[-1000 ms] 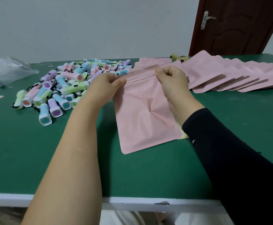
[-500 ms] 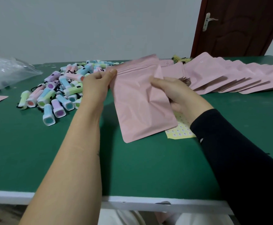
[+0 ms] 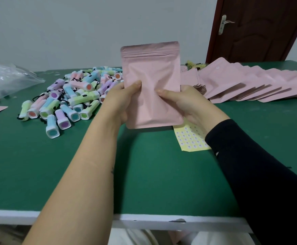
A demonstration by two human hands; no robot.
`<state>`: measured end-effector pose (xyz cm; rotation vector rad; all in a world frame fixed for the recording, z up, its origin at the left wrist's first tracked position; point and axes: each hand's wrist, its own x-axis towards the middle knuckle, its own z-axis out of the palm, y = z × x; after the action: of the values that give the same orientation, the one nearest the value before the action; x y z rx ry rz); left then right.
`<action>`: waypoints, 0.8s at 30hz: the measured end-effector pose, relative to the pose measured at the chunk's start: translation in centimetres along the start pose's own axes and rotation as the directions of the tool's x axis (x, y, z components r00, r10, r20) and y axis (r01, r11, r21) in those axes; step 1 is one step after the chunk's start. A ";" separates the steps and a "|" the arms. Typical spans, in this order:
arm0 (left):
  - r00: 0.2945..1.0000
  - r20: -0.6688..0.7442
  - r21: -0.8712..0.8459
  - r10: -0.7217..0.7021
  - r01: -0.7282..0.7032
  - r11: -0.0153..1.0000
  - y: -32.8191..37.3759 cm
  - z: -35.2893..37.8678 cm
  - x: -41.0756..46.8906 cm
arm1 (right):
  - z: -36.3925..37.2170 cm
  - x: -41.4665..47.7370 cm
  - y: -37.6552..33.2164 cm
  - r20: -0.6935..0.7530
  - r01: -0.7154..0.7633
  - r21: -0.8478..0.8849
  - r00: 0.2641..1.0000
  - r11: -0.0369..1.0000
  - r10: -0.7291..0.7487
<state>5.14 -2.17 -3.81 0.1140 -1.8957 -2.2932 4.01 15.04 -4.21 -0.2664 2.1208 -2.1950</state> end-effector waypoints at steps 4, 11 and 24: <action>0.997 0.058 -0.041 -0.052 0.054 0.998 0.0 0.1 -0.1 | 0.0 0.0 0.2 -0.039 0.044 -0.015 0.998 0.999 -0.045; 0.998 -0.065 -0.150 0.000 -0.010 0.989 0.0 0.4 -0.3 | -0.5 0.3 0.6 0.050 0.031 -0.098 0.998 0.995 -0.026; 0.979 -0.205 0.065 0.018 -0.005 0.998 -0.1 0.0 -0.2 | -0.1 0.3 0.9 0.106 -0.015 -0.118 0.994 0.993 0.028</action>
<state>5.35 -2.15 -3.91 0.3339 -1.8591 -2.1209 3.67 15.11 -5.13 -0.3593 2.1862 -1.9990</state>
